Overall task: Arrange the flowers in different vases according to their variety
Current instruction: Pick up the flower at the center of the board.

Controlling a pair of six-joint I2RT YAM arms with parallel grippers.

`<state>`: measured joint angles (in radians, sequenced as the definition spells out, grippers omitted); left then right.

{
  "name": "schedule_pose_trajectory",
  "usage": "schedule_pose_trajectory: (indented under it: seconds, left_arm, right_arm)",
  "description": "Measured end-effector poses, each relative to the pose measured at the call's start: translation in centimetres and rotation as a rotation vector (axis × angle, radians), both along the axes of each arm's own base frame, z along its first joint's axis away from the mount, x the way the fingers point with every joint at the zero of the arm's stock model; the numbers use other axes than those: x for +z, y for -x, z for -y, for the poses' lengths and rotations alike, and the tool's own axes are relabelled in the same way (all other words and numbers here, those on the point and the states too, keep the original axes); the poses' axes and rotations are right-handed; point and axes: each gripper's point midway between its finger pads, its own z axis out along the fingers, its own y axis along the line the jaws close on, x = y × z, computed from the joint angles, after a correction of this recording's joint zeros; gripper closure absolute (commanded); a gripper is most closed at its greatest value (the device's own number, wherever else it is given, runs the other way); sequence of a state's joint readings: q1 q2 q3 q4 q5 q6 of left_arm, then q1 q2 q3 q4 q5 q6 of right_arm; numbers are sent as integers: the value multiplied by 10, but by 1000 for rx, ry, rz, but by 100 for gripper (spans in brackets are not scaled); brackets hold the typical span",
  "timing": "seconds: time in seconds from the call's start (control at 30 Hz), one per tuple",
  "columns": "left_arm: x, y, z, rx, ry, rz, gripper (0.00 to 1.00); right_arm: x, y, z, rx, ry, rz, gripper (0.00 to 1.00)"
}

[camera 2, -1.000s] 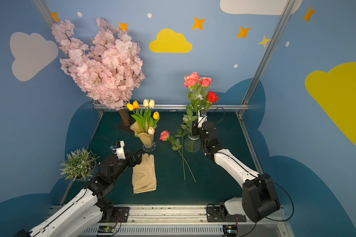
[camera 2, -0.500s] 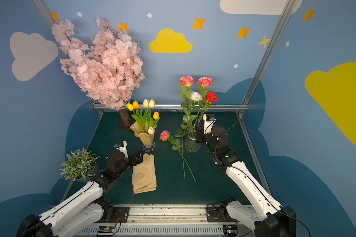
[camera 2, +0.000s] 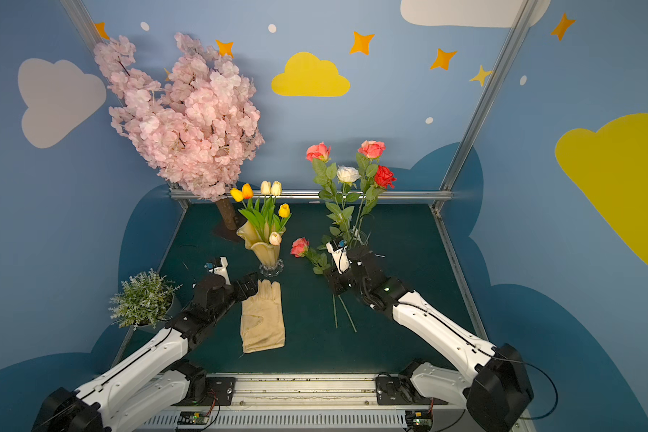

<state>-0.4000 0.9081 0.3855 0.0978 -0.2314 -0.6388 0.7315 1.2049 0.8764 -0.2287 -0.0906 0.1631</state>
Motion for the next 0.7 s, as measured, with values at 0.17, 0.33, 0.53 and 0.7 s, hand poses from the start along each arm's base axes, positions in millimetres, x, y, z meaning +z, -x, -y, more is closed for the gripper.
schedule_pose_trajectory:
  seconds: [0.17, 0.33, 0.53, 0.7]
  left_arm:
    - [0, 0, -1, 5, 6, -2, 0]
    - [0, -1, -2, 9, 10, -3, 0]
    - [0, -1, -1, 9, 11, -2, 0]
    - [4, 0, -1, 6, 22, 10, 0]
  right_arm:
    - [-30, 1, -14, 49, 134, -55, 71]
    - [-52, -16, -22, 42, 263, -116, 70]
    - [-85, -40, -27, 11, 445, -190, 68]
    - [-111, -53, -22, -16, 604, -235, 67]
